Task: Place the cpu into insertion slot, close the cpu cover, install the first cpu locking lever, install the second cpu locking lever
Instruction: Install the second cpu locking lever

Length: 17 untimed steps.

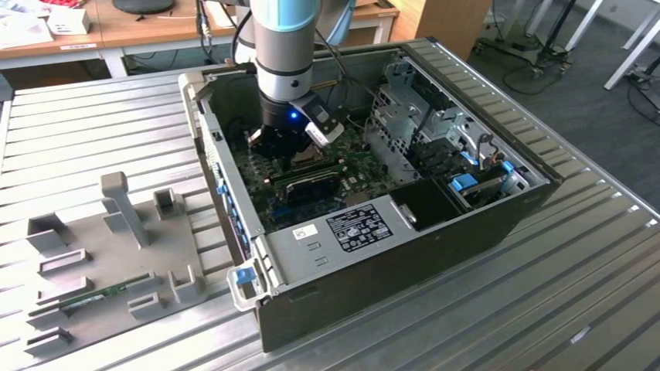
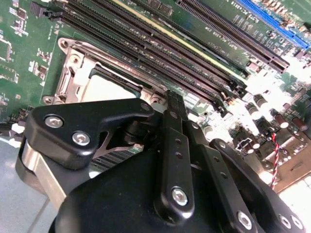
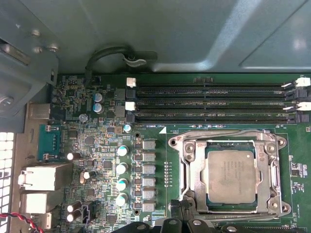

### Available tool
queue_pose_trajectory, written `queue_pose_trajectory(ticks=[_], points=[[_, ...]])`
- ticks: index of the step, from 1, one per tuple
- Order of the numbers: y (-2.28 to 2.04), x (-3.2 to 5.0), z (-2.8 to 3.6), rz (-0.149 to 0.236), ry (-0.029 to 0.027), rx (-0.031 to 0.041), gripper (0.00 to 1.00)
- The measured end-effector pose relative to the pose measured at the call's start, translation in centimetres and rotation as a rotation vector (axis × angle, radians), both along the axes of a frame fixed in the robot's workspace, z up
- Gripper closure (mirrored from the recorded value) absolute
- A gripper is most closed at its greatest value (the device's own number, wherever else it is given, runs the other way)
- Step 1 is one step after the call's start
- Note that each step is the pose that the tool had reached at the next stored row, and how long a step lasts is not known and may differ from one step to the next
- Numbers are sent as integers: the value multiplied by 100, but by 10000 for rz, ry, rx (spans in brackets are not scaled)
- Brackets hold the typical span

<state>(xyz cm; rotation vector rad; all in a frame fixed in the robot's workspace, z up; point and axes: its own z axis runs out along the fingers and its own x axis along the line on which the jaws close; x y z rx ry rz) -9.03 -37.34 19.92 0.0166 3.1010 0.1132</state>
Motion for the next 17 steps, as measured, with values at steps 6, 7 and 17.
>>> queue_pose_trajectory(ticks=[6,7,17], points=[[1,-12,-4,-1,-5,3,90],[1,-15,-4,-1,-6,2,90],[1,-32,-3,-1,-9,2,90]])
